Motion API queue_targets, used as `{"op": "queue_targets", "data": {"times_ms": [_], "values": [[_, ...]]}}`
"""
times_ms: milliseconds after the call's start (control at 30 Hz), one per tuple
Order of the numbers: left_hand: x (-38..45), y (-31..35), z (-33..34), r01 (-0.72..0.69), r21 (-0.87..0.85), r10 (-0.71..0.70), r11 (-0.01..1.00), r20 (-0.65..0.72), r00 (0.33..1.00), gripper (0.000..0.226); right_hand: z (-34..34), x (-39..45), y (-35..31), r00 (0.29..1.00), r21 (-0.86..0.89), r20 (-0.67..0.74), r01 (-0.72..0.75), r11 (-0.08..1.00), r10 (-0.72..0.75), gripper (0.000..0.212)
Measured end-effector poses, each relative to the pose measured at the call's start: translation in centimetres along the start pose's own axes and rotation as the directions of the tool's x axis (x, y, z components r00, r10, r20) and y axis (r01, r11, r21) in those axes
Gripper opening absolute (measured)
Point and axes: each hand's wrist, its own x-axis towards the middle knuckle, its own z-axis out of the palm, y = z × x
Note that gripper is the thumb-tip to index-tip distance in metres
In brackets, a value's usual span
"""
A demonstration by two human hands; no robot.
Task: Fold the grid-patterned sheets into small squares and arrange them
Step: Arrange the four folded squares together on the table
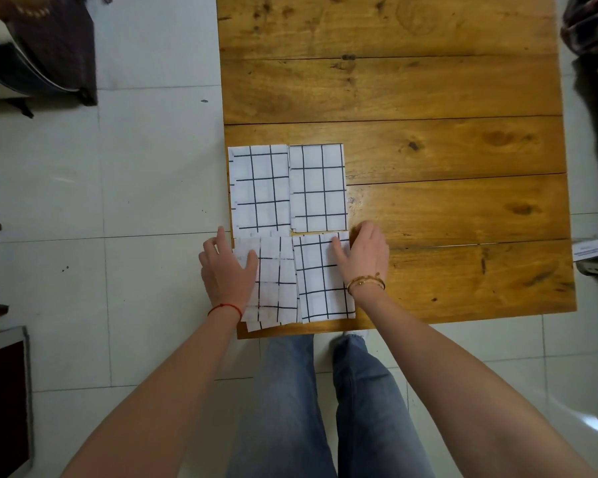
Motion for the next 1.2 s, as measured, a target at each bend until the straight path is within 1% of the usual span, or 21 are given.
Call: {"op": "queue_targets", "data": {"times_ms": [133, 200, 300, 433, 567, 767, 1000, 1133, 1200], "values": [[1.8, 0.5, -0.7, -0.033, -0.059, 0.032, 0.998, -0.026, 0.999, 0.064, -0.2, 2.8, -0.6, 0.995, 0.078, -0.007, -0.095, 0.992, 0.096, 0.043], [2.6, 0.7, -0.9, -0.066, -0.069, 0.064, 0.995, -0.030, 0.997, 0.061, -0.1, 4.0, -0.9, 0.990, 0.109, 0.013, -0.141, 0.984, 0.141, 0.044], [3.3, 0.7, -0.8, -0.109, -0.063, 0.109, 0.992, -0.014, 0.994, 0.058, 0.0, 5.2, -1.5, 0.982, 0.068, 0.065, -0.182, 0.981, 0.178, 0.051], [3.6, 0.8, -0.5, -0.088, -0.056, 0.089, 0.995, 0.008, 0.996, 0.054, 0.2, 5.6, -1.8, 0.974, 0.027, 0.096, -0.207, 0.978, 0.203, 0.056], [3.6, 0.7, -0.3, -0.086, -0.063, 0.087, 0.994, 0.015, 0.996, 0.054, 0.1, 5.4, -1.8, 0.975, 0.058, 0.120, -0.197, 0.979, 0.189, 0.051], [3.7, 0.7, -0.2, -0.081, -0.102, 0.083, 0.992, 0.022, 0.996, 0.054, 0.0, 5.2, -1.5, 0.986, 0.149, 0.147, -0.106, 0.983, 0.084, 0.041], [3.5, 0.8, -0.5, -0.098, -0.126, 0.102, 0.987, 0.024, 0.994, 0.052, -0.1, 5.0, -1.1, 0.990, 0.211, 0.130, -0.080, 0.974, 0.053, 0.032], [2.5, 0.7, -0.8, -0.096, -0.134, 0.099, 0.986, 0.010, 0.995, 0.052, -0.4, 3.9, -0.3, 0.994, 0.230, 0.085, -0.081, 0.970, 0.062, 0.030], [1.2, 0.3, -0.8, -0.090, -0.132, 0.091, 0.987, -0.001, 0.996, 0.052, -0.5, 2.5, 0.5, 0.997, 0.210, 0.059, -0.058, 0.976, 0.046, 0.032]]}}
